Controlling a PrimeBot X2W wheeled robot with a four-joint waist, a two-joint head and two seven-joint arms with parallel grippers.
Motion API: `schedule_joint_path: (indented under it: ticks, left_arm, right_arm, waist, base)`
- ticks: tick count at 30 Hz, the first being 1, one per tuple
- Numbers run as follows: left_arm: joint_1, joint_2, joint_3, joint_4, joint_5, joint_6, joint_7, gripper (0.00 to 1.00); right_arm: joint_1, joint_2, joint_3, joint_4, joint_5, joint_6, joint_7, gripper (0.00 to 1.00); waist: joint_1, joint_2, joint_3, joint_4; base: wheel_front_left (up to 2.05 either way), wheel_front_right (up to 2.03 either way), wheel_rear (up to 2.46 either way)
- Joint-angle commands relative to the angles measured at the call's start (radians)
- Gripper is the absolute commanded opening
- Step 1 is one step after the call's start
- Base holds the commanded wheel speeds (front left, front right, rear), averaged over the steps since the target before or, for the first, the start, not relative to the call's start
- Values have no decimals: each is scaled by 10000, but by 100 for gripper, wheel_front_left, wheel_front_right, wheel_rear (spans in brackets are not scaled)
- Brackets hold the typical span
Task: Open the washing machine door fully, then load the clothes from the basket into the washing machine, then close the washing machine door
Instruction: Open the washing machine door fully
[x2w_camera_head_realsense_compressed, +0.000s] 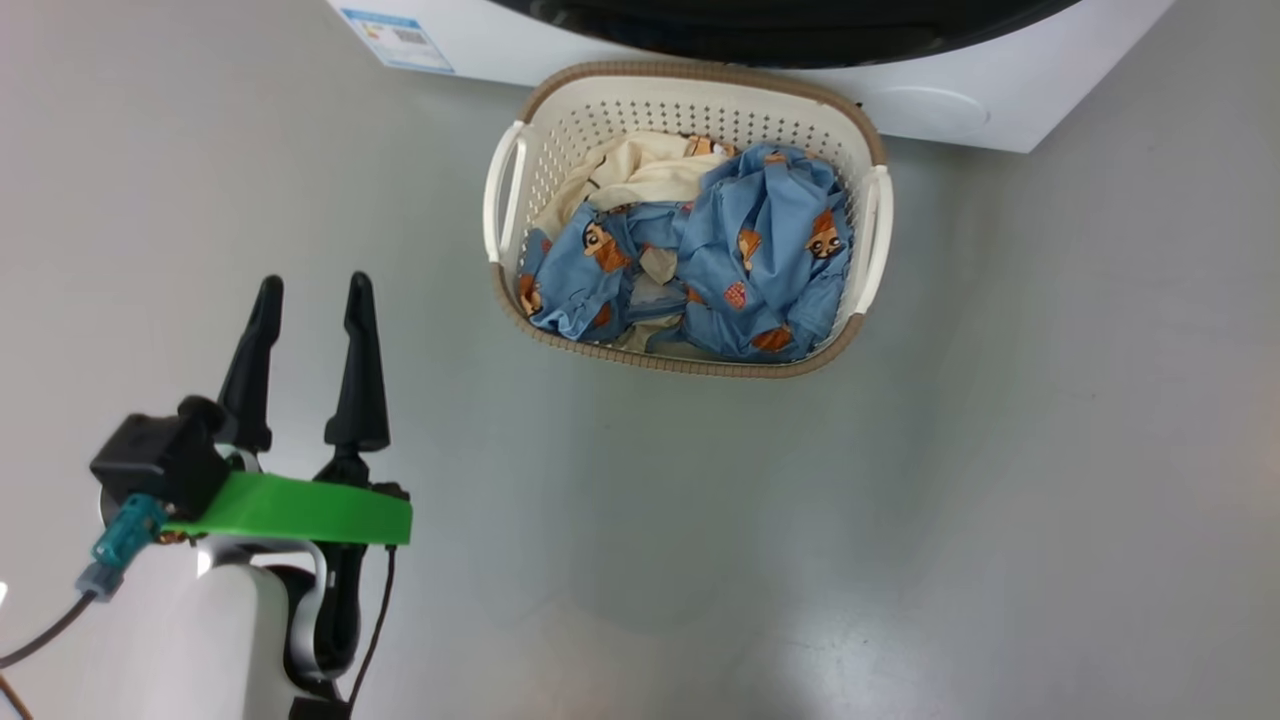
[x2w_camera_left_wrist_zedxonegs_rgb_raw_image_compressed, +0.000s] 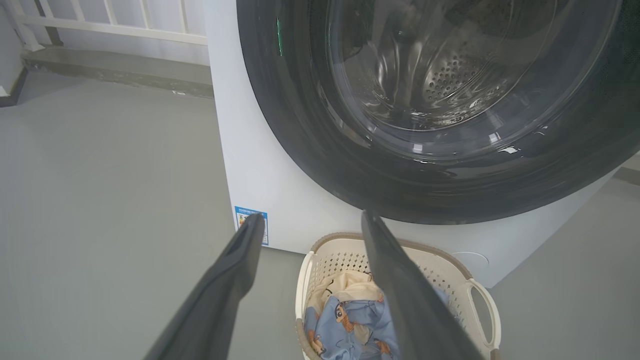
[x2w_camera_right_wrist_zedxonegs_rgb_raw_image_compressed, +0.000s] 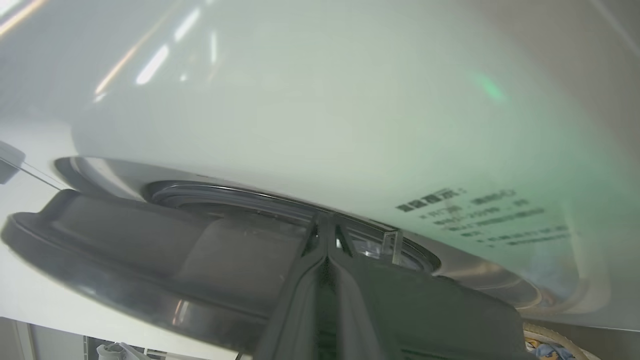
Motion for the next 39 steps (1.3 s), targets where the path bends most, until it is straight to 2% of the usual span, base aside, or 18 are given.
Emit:
schedule_joint_path:
  ticks: [1,13,28,39]
  left_arm:
    - [-171,248,273,-254,-71,76,-63,100]
    - [5,248,298,-66,-97,156,-63,100]
    - [914,248,536,276,281,114,-63,100]
    - [1793,248,395,609,527,52,-63,100]
  right_arm:
    - [-244,70,74,-192,249,16,157,0]
    - [305,206,425,19,513,16,987,0]
    - [3073,791,368,-669,1449,16,1798,0]
    - [4999,1045,330,-1099,1797,16,2442,0]
  waist:
    - [1,0,78,83]
    - [1,0,-480,136]
    - [1,0,-2353,35]
    - [1,0,-3847,471]
  base:
    - [0,0,0]
    - [0,0,0]
    - [0,0,0]
    - [0,0,0]
